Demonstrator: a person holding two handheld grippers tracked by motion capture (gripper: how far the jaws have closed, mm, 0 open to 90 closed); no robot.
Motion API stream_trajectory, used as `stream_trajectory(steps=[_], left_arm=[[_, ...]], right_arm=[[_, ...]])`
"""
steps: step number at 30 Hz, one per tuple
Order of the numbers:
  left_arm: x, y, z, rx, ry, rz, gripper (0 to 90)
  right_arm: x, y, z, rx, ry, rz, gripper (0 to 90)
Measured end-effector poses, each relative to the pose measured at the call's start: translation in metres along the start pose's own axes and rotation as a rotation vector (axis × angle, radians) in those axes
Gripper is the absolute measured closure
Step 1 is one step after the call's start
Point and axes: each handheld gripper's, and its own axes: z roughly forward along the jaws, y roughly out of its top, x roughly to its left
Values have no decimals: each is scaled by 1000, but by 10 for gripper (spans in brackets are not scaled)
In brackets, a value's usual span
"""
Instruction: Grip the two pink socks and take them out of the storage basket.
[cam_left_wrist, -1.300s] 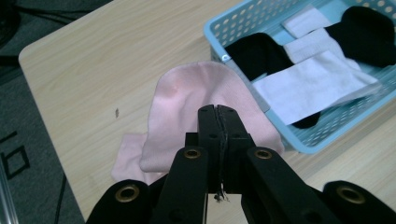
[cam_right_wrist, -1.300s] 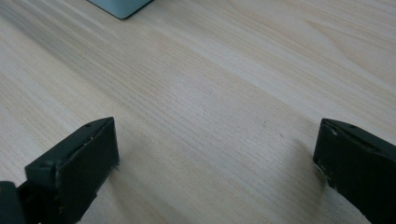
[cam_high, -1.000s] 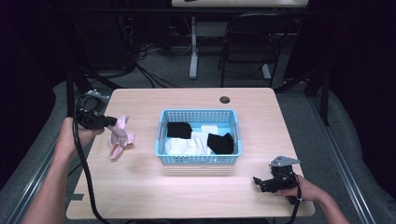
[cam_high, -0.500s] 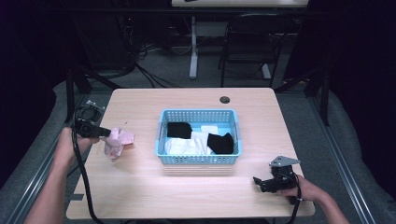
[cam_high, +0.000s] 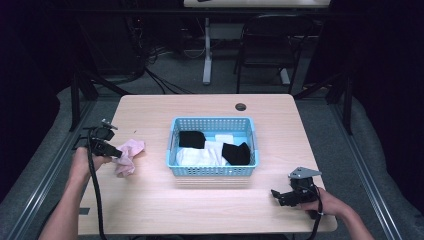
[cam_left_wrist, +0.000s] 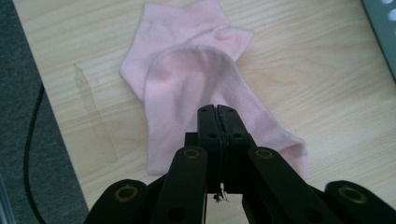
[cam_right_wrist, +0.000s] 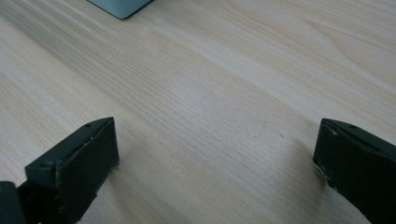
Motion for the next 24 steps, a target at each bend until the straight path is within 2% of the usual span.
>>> stream_trajectory(steps=[4,6,7,9,10,11,13,15,18,24], left_arm=[[3,-2,8,1,-11,-19,877],[4,-3,9,-9,-17,-27,829],[5,-4,8,-26,-13,-33,746],[6,-6,-1,-80,1,-40,497],[5,-7,-6,-102,12,-44,411],[5,-8,-9,-115,17,-46,329],[3,-12,-19,-151,32,-51,232],[0,-16,-27,-181,44,-54,167],[-6,-26,-37,-228,60,-48,135],[-16,-51,-39,-275,72,-64,42]], right_arm=[[0,0,0,0,2,-2,0],[0,0,0,0,2,-1,0],[0,0,0,0,2,-1,0],[0,0,0,0,2,-1,0],[0,0,0,-1,2,-1,0],[0,0,0,0,0,0,0],[0,0,0,0,0,0,0],[0,0,0,0,2,-1,0],[0,0,0,0,0,0,0],[0,0,0,-3,-1,0,0]])
